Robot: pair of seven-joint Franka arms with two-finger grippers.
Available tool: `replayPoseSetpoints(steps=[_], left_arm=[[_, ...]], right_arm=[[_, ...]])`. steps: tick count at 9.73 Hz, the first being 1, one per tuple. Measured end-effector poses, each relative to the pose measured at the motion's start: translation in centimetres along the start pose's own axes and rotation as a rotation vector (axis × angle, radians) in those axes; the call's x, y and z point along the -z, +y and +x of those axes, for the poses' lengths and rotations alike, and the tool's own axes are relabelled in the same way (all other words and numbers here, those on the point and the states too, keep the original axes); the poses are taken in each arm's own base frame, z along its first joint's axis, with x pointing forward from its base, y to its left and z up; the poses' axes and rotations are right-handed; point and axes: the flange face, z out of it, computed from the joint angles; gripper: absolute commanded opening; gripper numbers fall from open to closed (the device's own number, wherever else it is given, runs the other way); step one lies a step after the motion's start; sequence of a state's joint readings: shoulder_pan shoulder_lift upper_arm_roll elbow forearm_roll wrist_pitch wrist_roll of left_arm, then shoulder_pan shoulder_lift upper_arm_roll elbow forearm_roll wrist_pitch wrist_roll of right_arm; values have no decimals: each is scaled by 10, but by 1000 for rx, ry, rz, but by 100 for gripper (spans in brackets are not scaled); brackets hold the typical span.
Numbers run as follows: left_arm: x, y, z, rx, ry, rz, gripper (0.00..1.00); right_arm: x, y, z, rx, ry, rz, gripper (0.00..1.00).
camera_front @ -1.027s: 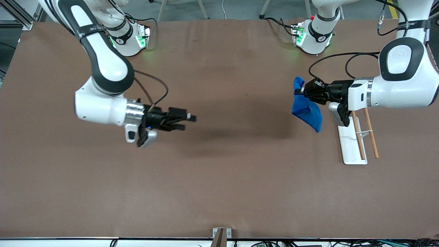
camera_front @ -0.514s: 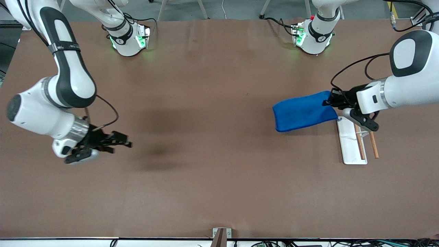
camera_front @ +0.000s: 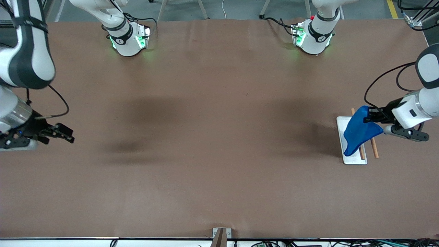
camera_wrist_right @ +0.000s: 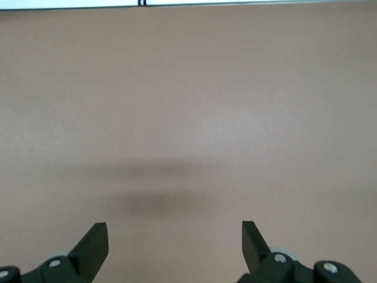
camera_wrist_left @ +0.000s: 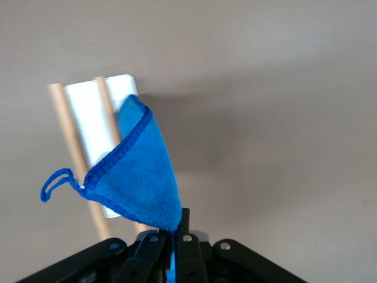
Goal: Right arm passes towel to left arm to hang
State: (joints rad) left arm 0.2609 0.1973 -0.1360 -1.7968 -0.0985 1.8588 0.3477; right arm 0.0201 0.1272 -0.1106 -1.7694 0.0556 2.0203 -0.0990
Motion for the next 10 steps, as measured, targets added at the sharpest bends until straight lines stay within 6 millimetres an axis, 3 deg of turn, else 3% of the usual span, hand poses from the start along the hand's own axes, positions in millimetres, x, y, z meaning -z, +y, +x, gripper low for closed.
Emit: replayPoseSetpoints(steps=[3,6,7,8,9,10], left_arm=[[-1,-73,-25,25,-4,13,0],[-21,-99,-29,-7,-84,117,0],[-30,-109,-29,-3,-99,134,9],[-39,-119,-31,10,-109,134,49],[-49,-124,-30,16,-121,130,99],[-57,-126,-26,12,-116,133,100]], right_arm=[[84,0,-37,-23,-49,-14,100],[164,19,-57,-145,-45,-19,100],[177,21,-56,-151,-41,-20,100],[177,19,-51,-150,-43,-22,100],[170,19,-46,-149,-52,-23,100],[164,18,-45,-149,-82,-23,100]])
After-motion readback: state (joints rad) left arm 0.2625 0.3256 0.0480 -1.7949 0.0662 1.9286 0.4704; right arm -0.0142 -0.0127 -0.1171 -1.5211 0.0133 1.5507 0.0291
